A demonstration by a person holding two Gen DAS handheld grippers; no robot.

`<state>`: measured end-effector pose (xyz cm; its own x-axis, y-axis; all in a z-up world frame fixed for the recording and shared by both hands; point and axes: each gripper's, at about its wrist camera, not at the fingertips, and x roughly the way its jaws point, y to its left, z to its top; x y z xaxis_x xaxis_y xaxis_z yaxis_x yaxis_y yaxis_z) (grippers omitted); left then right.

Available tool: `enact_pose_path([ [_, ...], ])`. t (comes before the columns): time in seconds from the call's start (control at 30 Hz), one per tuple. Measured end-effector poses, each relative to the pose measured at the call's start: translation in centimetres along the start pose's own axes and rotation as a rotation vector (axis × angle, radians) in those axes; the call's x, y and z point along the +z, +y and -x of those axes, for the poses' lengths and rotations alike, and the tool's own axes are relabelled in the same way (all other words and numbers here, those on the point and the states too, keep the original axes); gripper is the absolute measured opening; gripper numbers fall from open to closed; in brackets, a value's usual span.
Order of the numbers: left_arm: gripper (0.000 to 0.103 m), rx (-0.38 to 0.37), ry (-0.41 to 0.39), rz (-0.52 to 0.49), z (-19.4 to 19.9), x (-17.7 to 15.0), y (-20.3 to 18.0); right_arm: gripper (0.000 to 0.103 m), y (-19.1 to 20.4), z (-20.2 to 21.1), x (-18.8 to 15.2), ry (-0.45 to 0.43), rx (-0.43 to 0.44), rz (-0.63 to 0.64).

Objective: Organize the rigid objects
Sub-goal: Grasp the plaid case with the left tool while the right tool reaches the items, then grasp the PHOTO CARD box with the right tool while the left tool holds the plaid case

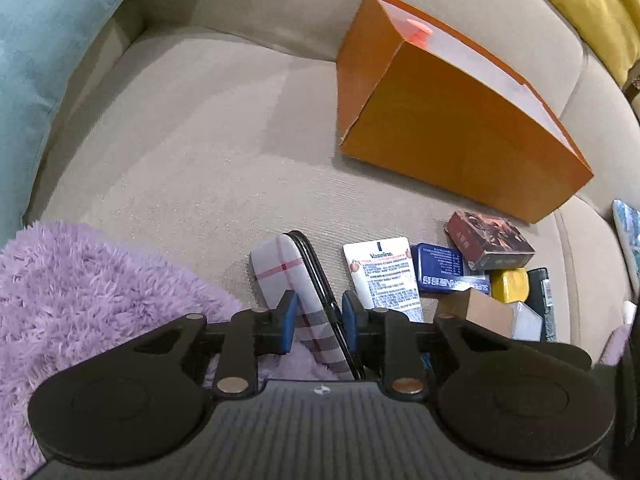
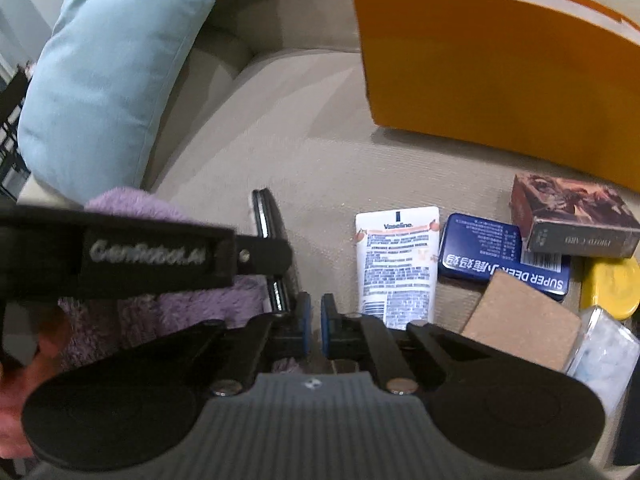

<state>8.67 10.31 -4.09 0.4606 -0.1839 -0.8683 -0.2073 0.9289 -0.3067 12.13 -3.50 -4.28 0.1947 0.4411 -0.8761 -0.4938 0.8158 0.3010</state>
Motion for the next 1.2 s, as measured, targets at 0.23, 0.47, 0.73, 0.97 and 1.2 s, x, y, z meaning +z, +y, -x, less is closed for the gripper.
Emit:
enact_pose_path([
  [0.23,0.042,0.132,0.013,-0.086,-1.7,-0.2,-2.0,0.0,0.4,0.1,-0.1,-0.003,-0.003,0.003],
  [0.47,0.036,0.129,0.004,-0.124,-1.7,-0.4,-1.9,0.004,-0.6,1.0,-0.1,-0.002,0.02,0.014],
  [0.73,0.019,0.03,-0.031,-0.188,-0.1,0.5,-3.4,0.015,-4.3,4.0,1.7,-0.043,-0.11,0.102],
  [0.97,0.019,-0.027,-0.088,-0.246,1.0,2.8,-5.2,0.037,-7.0,5.3,2.9,-0.004,-0.278,0.373],
  [1.2,0.019,-0.081,-0.067,-0.283,-0.9,4.2,-7.0,0.039,-8.5,3.5,3.5,0.137,-0.345,0.647],
])
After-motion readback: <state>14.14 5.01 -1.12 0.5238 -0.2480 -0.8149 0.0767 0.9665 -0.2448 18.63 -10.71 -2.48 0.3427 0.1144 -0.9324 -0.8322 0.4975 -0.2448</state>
